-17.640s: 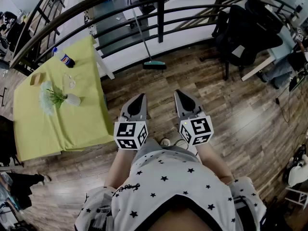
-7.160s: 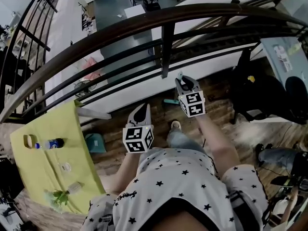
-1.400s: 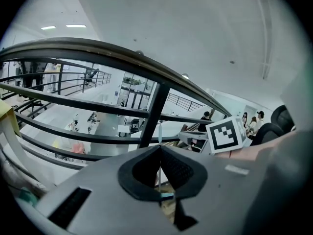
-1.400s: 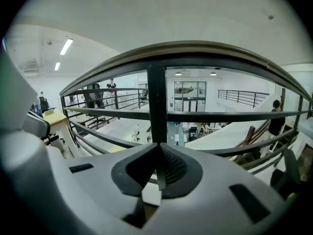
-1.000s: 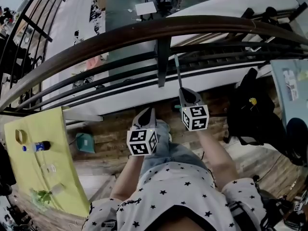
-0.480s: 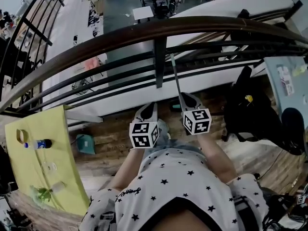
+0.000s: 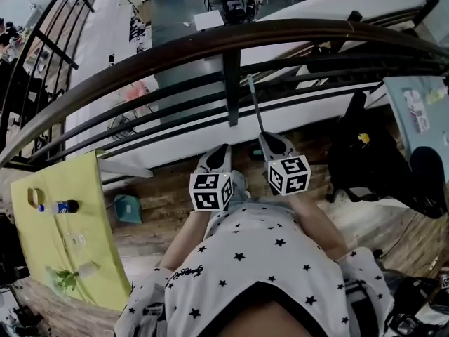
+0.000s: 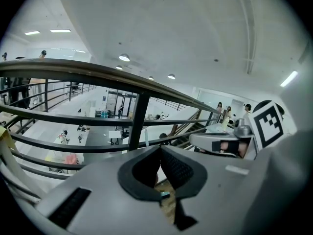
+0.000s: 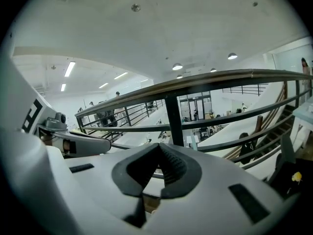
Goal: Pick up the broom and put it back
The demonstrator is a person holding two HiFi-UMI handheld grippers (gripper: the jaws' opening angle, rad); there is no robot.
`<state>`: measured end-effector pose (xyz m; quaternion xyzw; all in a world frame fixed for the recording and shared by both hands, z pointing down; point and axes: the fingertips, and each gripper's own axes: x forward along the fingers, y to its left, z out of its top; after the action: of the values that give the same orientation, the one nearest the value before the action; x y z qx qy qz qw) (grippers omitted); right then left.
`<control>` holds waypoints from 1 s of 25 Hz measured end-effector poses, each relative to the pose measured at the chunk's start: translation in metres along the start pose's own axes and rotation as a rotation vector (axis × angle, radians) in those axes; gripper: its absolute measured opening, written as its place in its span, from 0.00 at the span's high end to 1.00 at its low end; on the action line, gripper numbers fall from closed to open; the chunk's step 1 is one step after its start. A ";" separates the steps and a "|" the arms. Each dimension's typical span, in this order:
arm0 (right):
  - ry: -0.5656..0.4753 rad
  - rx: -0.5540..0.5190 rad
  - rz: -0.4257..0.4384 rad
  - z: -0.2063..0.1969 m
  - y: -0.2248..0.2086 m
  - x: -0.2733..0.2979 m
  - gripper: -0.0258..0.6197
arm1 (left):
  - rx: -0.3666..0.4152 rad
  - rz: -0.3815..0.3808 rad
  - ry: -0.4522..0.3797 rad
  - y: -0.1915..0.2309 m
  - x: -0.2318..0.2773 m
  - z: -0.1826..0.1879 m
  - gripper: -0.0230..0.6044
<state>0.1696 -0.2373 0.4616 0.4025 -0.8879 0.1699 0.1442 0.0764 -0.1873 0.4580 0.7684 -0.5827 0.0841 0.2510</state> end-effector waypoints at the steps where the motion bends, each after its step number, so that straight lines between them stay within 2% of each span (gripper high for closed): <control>1: -0.003 -0.001 0.003 0.001 0.001 0.000 0.97 | 0.000 0.002 -0.001 0.000 -0.001 0.000 0.95; 25: -0.015 -0.013 0.018 -0.002 -0.005 -0.016 0.97 | -0.007 0.020 -0.005 -0.007 0.000 -0.002 0.95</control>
<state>0.1839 -0.2286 0.4576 0.3951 -0.8935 0.1625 0.1384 0.0834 -0.1851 0.4575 0.7618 -0.5912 0.0826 0.2514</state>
